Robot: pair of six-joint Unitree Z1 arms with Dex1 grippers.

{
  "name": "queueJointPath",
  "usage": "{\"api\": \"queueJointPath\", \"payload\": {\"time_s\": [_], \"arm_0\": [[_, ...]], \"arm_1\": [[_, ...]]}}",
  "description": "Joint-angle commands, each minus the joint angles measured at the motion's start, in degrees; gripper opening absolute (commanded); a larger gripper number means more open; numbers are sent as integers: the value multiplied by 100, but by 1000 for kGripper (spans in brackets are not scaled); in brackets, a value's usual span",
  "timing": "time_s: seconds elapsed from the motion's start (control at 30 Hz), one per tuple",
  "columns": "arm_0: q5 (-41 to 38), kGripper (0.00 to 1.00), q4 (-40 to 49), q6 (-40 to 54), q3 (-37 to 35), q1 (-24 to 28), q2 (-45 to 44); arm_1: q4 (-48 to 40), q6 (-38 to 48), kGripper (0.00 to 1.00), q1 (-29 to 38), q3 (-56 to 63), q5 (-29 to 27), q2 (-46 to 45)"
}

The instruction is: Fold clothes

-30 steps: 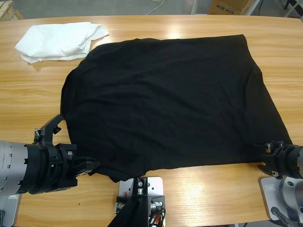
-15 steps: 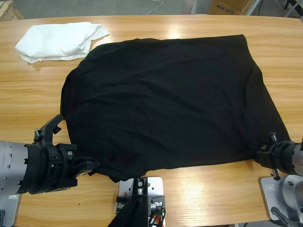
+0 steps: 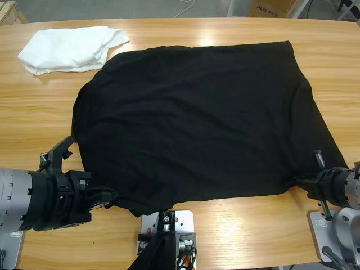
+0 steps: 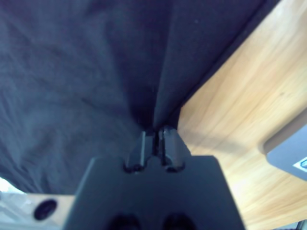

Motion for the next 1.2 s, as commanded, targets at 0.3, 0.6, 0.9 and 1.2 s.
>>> {"api": "queueJointPath", "payload": {"time_s": [0.3,0.6,0.9,1.2], "arm_0": [[79,0,58,647,-239,823,-12],[16,0,29,921,-408,1319,183],[-237,0,-72,1784,-1018,1915,705],[-334,0,-54,1966,-1213,2154,1137]], "arm_1": [[90,-574,0,-3,97,-824,-1313],[-1104,-2575,0,-1318,41,-400,-510],[-1362,-3854,0,-2520,-397,248,246],[-1477,-4549,0,-3060,-650,466,754]]}}
